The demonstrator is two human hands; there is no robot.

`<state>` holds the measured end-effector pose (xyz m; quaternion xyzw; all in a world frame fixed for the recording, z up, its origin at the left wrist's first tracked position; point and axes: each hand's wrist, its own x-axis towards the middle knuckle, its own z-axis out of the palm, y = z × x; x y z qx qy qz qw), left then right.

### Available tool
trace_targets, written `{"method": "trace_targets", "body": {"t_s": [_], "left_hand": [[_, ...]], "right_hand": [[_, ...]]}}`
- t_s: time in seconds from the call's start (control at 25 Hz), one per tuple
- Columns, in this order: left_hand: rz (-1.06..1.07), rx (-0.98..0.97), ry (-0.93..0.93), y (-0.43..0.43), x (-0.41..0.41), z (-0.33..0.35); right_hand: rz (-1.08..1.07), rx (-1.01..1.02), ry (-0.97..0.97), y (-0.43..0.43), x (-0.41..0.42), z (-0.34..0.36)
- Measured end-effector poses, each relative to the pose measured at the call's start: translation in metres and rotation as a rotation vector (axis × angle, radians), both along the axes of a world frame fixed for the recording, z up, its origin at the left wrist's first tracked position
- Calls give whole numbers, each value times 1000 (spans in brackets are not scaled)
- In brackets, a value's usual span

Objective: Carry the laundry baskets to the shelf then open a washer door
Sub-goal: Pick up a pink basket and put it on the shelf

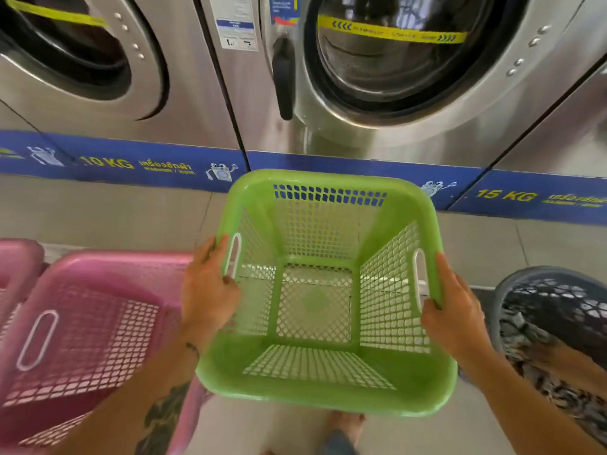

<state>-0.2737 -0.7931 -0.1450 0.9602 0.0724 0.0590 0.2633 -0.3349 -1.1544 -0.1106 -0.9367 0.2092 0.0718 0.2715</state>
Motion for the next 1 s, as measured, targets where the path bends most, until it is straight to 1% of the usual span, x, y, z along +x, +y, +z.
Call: {"method": "trace_targets", "body": {"t_s": [0.12,0.2,0.36,0.44,0.52,0.64,0.72,0.84,0.96,1.0], "left_hand": [[3,-73,6,2,-49,-1],[1,-114,49,4,-74,-6],[25,-24,126,7,-103,-42],[16,1,116,6,-113,-68],[-5,36,112,5,-122,-91],[-13,73,208,6,-131,-118],[5,74,322,3,-134,-123],[6,65,483,-6,-135,-98],[85,-116,652,-4,-134,-48],[83,-143,665,2,-134,-25]], "right_hand": [[-31,46,48,8,-42,1],[-37,96,92,17,-64,-8],[-86,110,182,23,-87,-50],[-89,83,248,25,-90,-75],[-81,81,265,24,-90,-97],[-73,70,262,24,-95,-120],[-66,93,252,23,-103,-123],[-15,131,314,24,-114,-101],[55,140,341,39,-114,-56],[74,163,321,48,-110,-33]]}}
